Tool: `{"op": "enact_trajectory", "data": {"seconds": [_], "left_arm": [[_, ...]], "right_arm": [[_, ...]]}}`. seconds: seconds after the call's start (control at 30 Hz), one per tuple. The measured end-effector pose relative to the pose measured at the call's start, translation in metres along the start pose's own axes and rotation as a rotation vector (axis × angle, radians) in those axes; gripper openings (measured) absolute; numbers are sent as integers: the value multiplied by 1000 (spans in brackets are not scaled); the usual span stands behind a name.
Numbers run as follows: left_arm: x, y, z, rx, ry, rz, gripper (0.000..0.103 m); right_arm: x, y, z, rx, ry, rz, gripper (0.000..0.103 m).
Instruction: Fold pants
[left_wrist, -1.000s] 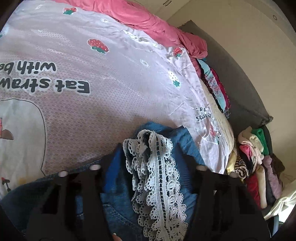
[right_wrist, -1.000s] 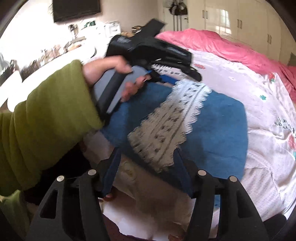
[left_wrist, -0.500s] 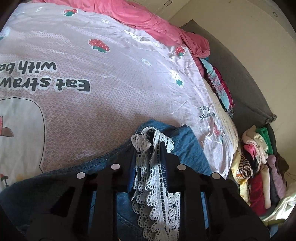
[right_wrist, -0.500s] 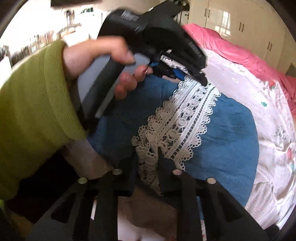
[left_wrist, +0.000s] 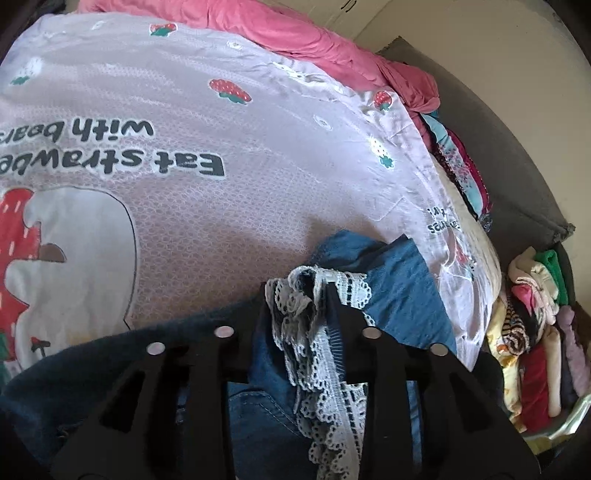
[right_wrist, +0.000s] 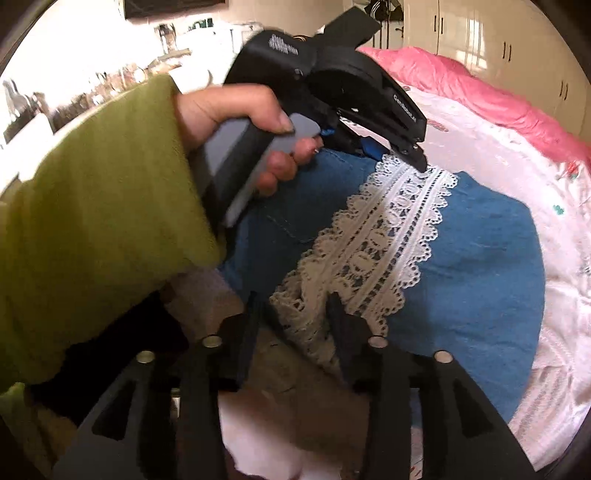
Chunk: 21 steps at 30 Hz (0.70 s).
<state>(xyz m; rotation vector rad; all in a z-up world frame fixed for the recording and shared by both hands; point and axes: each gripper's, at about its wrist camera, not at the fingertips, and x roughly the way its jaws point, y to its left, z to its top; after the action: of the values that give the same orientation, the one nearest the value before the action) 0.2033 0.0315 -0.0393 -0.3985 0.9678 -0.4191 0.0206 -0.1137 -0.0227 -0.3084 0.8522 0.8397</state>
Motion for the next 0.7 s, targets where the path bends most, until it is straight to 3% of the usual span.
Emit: {"op": "enact_trajectory", "data": {"seconds": [0.17, 0.23, 0.37, 0.5, 0.57, 0.63, 0.7], "left_arm": [[-25, -5, 5, 23, -83, 45, 34], [-38, -13, 7, 44, -121, 46, 42], [-59, -38, -7, 97, -162, 11, 46], [-49, -67, -39, 160, -105, -45, 47], [-35, -78, -50, 193, -61, -56, 47], [-19, -82, -58, 226, -22, 4, 51], [-4, -74, -61, 225, 8, 49, 51]], "right_arm": [[-40, -21, -3, 77, -65, 85, 40], [-57, -38, -7, 104, -90, 50, 40], [-69, -74, -18, 179, -96, -90, 40], [-62, -99, -31, 252, -50, -131, 40], [-50, -103, -39, 252, 23, -198, 39], [-40, -98, -45, 248, 75, -222, 39], [-41, -98, -52, 259, 70, -218, 39]]}}
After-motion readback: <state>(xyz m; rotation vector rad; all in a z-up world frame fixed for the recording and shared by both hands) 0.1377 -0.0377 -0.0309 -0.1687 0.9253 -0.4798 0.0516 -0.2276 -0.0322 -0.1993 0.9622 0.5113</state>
